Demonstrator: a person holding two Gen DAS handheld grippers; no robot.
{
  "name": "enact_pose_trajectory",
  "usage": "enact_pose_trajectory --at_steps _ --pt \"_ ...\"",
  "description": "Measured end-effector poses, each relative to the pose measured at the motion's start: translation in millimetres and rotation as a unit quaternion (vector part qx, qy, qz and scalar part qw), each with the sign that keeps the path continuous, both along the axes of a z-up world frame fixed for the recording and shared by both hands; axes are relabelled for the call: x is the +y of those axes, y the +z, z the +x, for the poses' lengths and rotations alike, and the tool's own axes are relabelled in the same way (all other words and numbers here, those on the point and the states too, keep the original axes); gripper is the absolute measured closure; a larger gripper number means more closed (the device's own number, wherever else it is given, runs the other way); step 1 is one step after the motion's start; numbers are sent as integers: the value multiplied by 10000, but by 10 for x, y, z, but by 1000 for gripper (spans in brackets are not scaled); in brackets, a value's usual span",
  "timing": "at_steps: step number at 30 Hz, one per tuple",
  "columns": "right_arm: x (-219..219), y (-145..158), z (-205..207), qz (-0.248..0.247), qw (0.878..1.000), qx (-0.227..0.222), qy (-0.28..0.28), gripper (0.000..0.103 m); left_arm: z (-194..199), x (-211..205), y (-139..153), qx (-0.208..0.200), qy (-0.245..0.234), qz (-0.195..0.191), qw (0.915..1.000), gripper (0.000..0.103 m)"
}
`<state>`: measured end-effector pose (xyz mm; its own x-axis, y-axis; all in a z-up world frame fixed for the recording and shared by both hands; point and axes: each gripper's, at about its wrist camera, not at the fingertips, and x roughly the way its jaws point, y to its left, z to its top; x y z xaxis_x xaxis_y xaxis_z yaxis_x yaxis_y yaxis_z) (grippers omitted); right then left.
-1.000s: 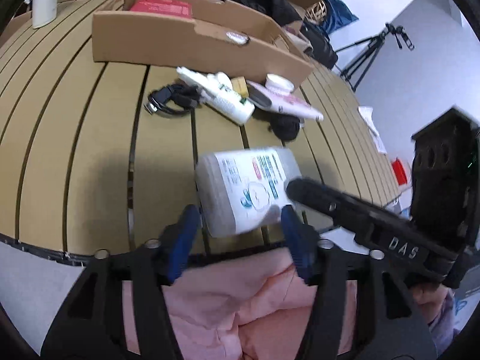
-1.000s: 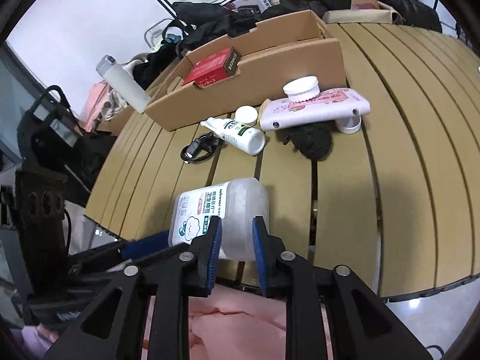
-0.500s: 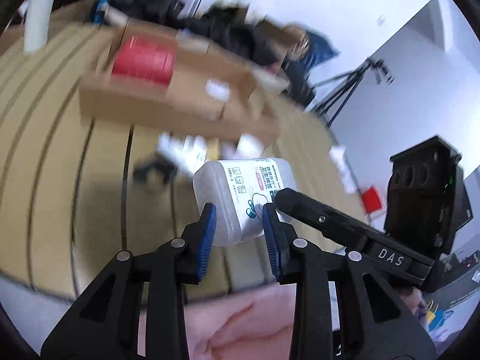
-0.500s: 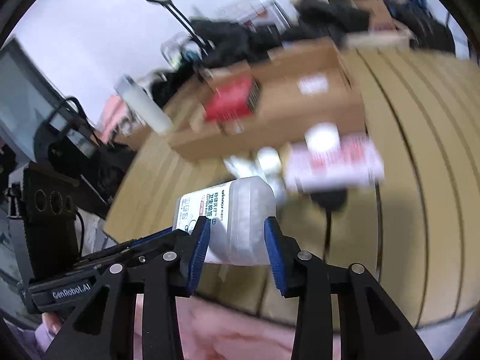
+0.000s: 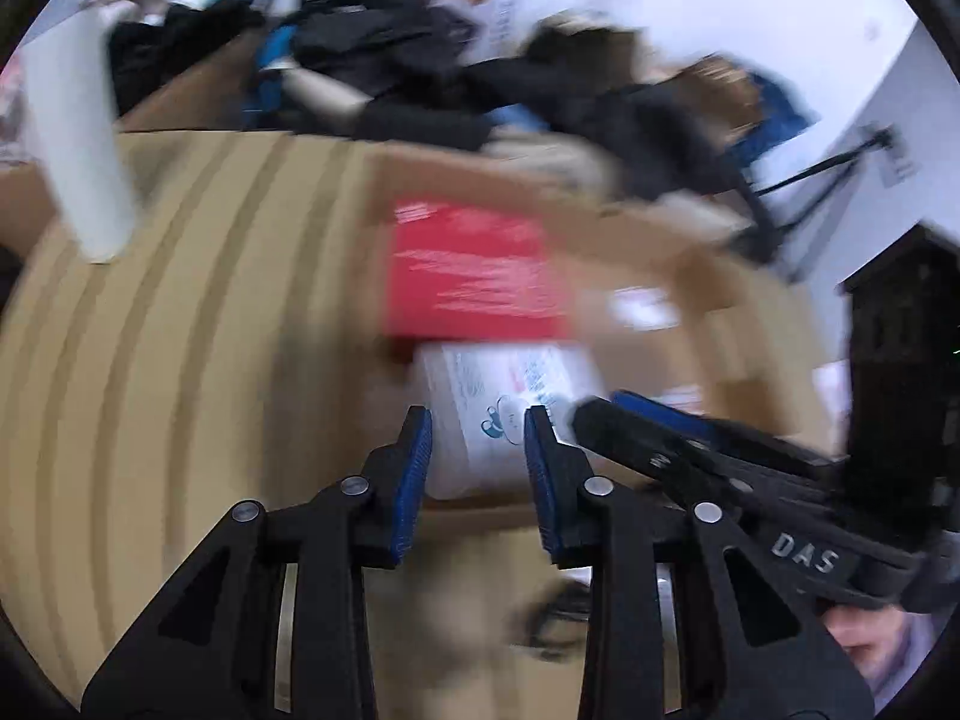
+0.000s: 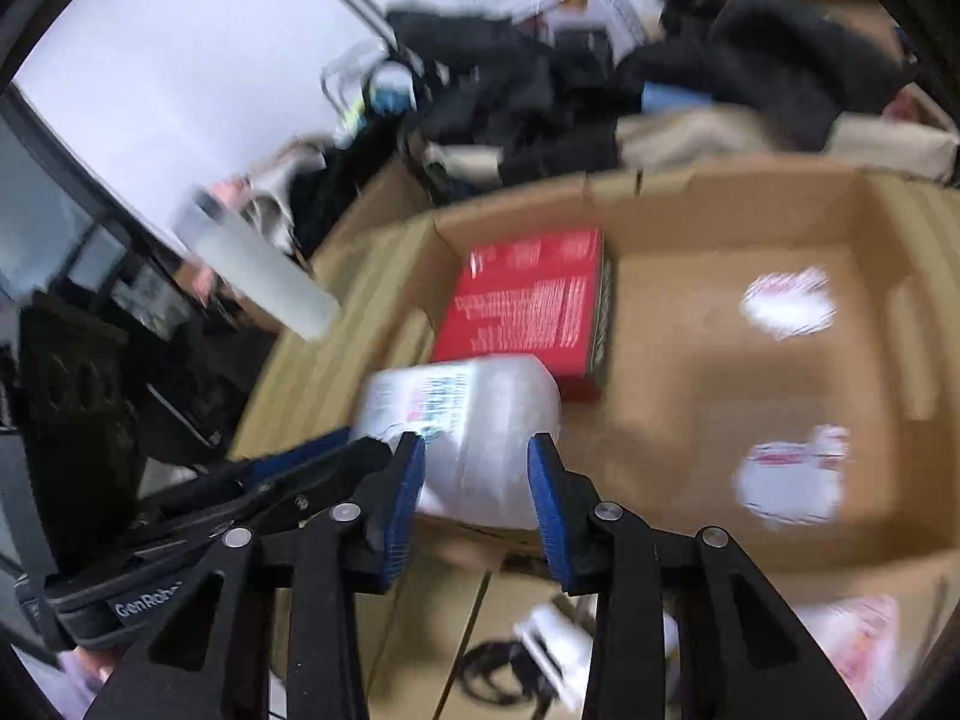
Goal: Organize objects
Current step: 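Carry the white jug into the cardboard tray and open both tools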
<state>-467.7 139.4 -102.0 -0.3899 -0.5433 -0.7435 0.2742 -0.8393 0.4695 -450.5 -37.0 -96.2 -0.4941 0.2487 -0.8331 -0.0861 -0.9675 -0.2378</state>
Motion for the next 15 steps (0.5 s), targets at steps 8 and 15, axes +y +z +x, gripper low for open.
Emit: enact_pose_trajectory --at_steps 8,15 --pt "-55 -6 156 830 9955 442 118 25 337 -28 239 640 -36 -224 9977 41" --pt "495 522 375 1814 9788 952 -26 19 583 -10 758 941 178 -815 9921 5"
